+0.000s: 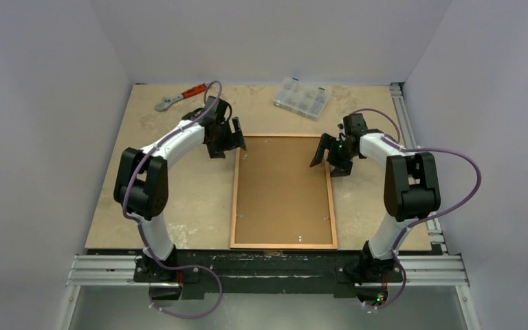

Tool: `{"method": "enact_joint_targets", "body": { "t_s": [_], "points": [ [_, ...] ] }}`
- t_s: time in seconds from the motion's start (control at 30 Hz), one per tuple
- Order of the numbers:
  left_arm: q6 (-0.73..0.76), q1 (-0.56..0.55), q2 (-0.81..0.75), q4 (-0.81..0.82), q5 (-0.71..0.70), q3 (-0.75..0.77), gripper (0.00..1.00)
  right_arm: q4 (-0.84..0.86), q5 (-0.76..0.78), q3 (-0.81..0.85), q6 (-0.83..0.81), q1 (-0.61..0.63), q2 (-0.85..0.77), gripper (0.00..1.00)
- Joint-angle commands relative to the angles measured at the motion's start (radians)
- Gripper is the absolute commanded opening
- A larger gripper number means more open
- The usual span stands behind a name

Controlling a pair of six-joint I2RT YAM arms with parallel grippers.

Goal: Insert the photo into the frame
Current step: Install the photo frame at the center of the board.

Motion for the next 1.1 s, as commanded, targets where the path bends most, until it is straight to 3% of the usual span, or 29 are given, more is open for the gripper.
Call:
{"method": "enact_joint_targets", "body": {
  "t_s": [0.0,0.47,0.87,1.07],
  "points": [
    [0.051,-0.003,0.096,-0.122,-0.086,0.134,0.78,0.032,-0.033,-0.011,-0.002,0.002,-0.037,0.84],
    [0.108,-0.100,0.290,-0.256,-0.223,0.340,0.68,0.026,-0.026,-0.013,-0.005,0.000,-0.043,0.84],
    [0.091,-0.101,0.350,-0.239,-0.242,0.343,0.60,0.024,-0.033,-0.015,-0.006,-0.001,-0.050,0.84],
    [0.089,-0.098,0.366,-0.224,-0.247,0.359,0.61,0.026,-0.039,-0.012,-0.008,-0.001,-0.046,0.84]
  ]
}}
